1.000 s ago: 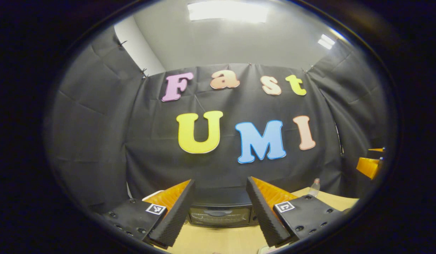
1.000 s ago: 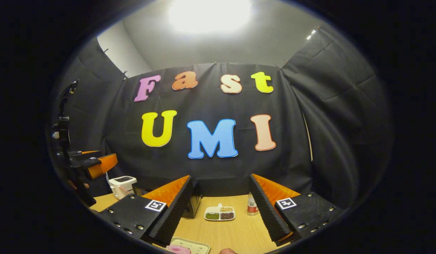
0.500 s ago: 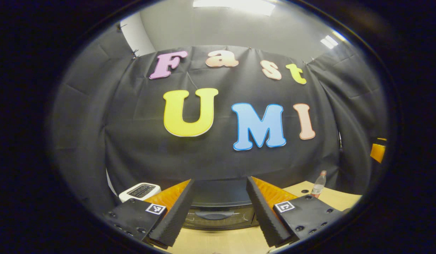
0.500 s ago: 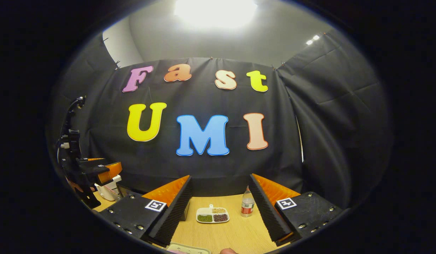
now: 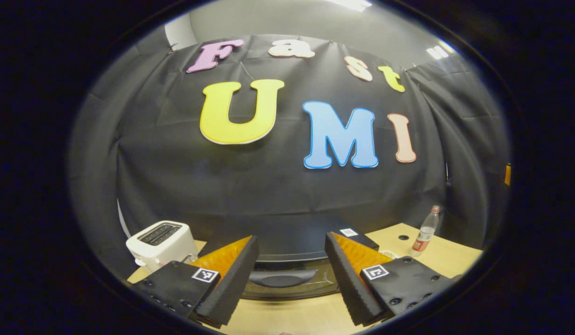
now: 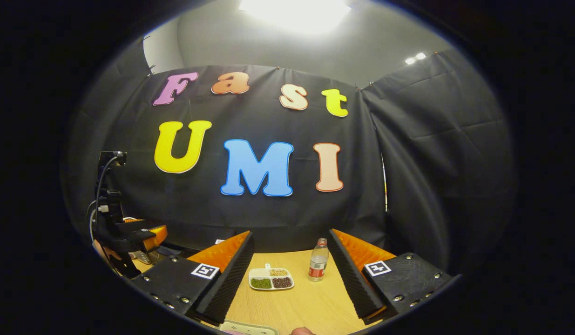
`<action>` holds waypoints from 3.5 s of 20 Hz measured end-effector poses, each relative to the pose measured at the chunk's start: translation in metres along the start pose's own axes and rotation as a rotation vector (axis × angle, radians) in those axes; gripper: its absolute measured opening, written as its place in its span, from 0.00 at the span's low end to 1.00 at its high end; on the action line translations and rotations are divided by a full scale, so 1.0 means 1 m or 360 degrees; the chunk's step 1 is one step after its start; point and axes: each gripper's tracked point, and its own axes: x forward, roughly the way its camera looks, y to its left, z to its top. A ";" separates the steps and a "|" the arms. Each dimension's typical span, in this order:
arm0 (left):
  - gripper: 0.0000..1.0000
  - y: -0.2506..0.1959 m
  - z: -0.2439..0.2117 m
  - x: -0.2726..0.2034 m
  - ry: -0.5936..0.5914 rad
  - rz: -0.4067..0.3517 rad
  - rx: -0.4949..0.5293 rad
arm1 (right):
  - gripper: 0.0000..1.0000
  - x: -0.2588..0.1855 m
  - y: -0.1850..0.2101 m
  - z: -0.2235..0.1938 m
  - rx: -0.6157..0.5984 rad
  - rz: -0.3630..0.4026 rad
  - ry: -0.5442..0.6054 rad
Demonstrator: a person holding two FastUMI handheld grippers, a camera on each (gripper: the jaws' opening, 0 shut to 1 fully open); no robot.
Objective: Open the electric oven with the left hand, put the food in, and close the electric oven.
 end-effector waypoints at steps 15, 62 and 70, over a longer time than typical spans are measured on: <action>0.98 0.018 -0.068 0.048 0.0179 0.0075 0.0001 | 0.98 -0.018 -0.025 -0.004 -0.0066 -0.0135 0.0059; 0.92 -0.022 -0.097 -0.134 0.0290 0.0293 0.0065 | 0.98 -0.040 -0.042 -0.026 0.0039 0.0352 0.0175; 1.00 -0.014 0.016 -0.210 -0.0071 0.0375 0.0056 | 0.98 -0.038 -0.021 -0.069 0.0128 0.0531 0.0436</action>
